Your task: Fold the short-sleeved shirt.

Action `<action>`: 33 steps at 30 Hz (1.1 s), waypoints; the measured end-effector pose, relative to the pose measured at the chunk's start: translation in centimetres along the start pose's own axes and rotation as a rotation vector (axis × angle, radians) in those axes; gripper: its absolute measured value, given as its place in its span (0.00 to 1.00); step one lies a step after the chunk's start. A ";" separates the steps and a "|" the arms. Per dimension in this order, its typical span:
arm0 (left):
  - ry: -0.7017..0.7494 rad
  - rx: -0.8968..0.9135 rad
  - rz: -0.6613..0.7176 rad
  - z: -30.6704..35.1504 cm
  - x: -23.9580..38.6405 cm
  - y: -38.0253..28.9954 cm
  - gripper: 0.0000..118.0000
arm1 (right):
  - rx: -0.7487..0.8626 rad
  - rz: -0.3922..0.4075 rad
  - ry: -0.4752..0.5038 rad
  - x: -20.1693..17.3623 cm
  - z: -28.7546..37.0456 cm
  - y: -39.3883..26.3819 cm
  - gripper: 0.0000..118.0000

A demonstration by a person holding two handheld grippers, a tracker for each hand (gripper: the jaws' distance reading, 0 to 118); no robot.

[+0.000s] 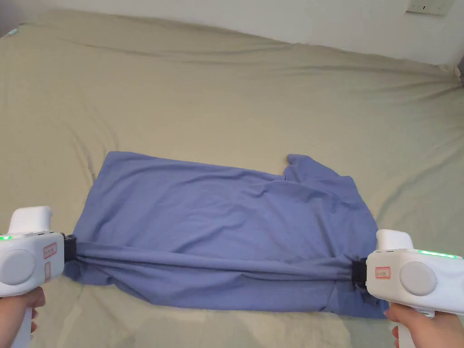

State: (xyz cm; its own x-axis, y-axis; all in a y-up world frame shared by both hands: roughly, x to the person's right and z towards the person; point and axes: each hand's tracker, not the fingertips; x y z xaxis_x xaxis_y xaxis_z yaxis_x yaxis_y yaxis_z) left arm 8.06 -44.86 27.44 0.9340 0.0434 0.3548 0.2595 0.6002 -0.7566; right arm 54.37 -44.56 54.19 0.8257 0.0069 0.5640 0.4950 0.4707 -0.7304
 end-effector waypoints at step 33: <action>-0.060 0.749 -0.159 20.9 7.4 5.5 0.82 | 0.882 0.210 -0.159 -8.2 23.2 2.2 0.90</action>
State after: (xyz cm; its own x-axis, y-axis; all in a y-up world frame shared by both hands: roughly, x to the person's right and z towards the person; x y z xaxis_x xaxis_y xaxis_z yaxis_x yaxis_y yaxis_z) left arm 11.30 -24.58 37.39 0.8786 -0.0584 0.4740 0.1341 0.9827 -0.1274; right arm 42.41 -23.10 56.90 0.7963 0.2587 0.5468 -0.1002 0.9479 -0.3025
